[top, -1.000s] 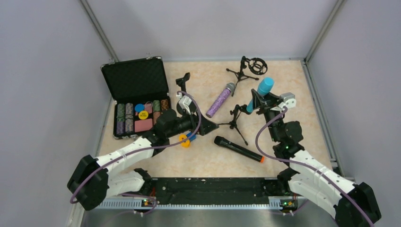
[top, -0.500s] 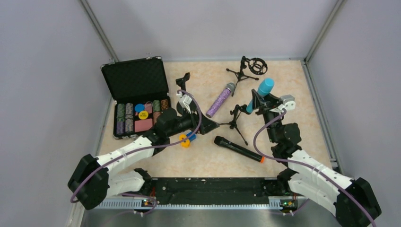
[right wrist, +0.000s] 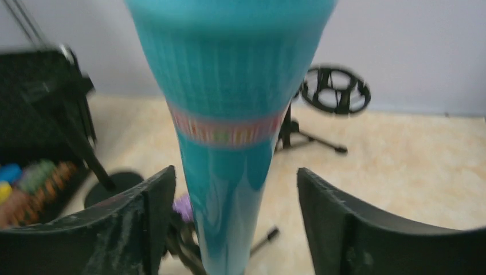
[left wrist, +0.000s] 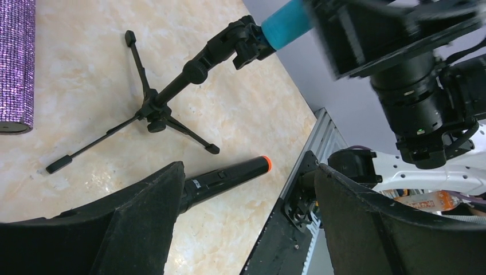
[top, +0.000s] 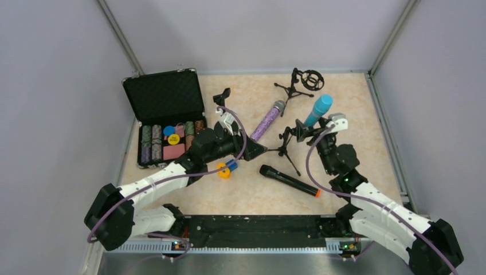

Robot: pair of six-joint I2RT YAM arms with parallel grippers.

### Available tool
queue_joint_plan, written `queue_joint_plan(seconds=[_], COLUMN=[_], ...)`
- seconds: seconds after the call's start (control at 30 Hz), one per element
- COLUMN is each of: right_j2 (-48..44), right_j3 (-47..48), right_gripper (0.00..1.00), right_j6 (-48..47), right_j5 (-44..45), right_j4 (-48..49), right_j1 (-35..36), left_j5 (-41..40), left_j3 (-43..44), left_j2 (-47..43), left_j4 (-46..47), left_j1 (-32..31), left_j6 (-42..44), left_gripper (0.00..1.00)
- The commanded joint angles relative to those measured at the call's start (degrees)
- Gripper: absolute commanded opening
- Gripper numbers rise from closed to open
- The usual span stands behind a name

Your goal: Attach the microphones to the stand

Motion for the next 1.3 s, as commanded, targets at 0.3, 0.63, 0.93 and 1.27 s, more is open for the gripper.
queue_joint_plan(seconds=[0.3, 0.63, 0.93, 1.27], right_j2=[-15.15, -20.59, -20.24, -20.64], right_j3=[2.05, 3.69, 3.47, 4.98], right_gripper=[0.99, 0.99, 0.99, 0.98], right_j6=[13.49, 18.7, 26.21, 30.28], right_j5=[-2.28, -5.22, -12.94, -11.19], right_j4=[-33.39, -42.97, -46.35, -53.77], right_j1=[0.98, 0.87, 0.89, 0.89], left_j5=[2.11, 7.79, 11.25, 7.6], left_j3=[6.52, 14.0, 24.06, 29.08], left_j2=[6.44, 13.31, 20.51, 27.31], left_j4=[4.51, 3.55, -3.51, -4.7], left_j1=[-0.03, -0.11, -0.53, -3.93], left_j6=[13.92, 26.68, 34.72, 41.96], left_gripper=[0.88, 0.86, 0.83, 0.83])
